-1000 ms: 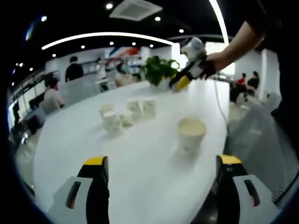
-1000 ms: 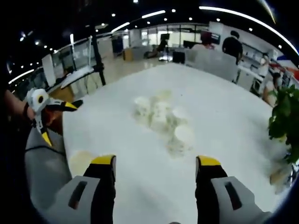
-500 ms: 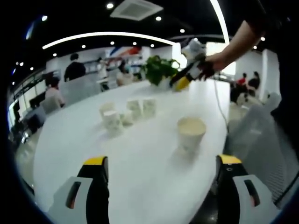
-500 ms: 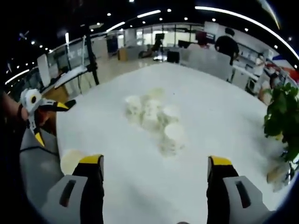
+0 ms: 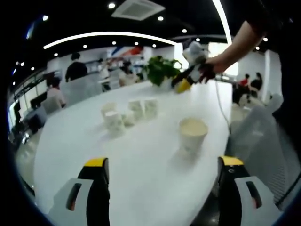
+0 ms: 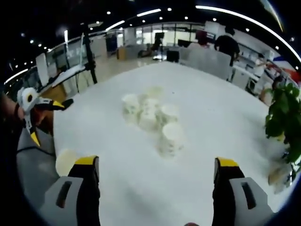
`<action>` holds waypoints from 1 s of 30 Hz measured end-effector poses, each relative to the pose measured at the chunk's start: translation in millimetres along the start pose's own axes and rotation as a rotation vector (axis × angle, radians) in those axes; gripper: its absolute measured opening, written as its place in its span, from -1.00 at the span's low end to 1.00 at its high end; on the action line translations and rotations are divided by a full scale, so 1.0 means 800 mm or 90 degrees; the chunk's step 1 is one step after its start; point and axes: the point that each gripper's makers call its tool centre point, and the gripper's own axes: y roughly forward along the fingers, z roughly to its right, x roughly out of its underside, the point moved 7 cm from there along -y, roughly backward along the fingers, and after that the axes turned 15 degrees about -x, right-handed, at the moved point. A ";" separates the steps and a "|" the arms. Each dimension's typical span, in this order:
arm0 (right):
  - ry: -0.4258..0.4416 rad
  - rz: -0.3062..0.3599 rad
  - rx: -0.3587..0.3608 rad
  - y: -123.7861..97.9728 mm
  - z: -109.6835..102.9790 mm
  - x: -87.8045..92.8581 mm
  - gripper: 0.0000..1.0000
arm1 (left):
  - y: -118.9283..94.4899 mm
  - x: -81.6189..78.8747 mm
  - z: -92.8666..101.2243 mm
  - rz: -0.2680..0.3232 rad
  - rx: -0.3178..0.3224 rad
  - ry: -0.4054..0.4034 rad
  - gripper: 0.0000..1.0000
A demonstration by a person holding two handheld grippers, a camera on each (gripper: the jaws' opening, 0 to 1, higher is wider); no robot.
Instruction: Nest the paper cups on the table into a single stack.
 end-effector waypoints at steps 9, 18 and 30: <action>0.003 0.002 0.004 0.014 0.011 -0.007 1.00 | 0.004 0.004 -0.003 -0.001 -0.004 -0.002 0.92; -0.005 -0.001 0.010 0.034 0.022 -0.014 0.99 | 0.006 0.008 -0.007 -0.004 -0.012 -0.009 0.92; 0.022 -0.006 0.009 0.062 0.041 -0.011 0.87 | 0.005 0.011 -0.018 -0.009 -0.037 -0.020 0.92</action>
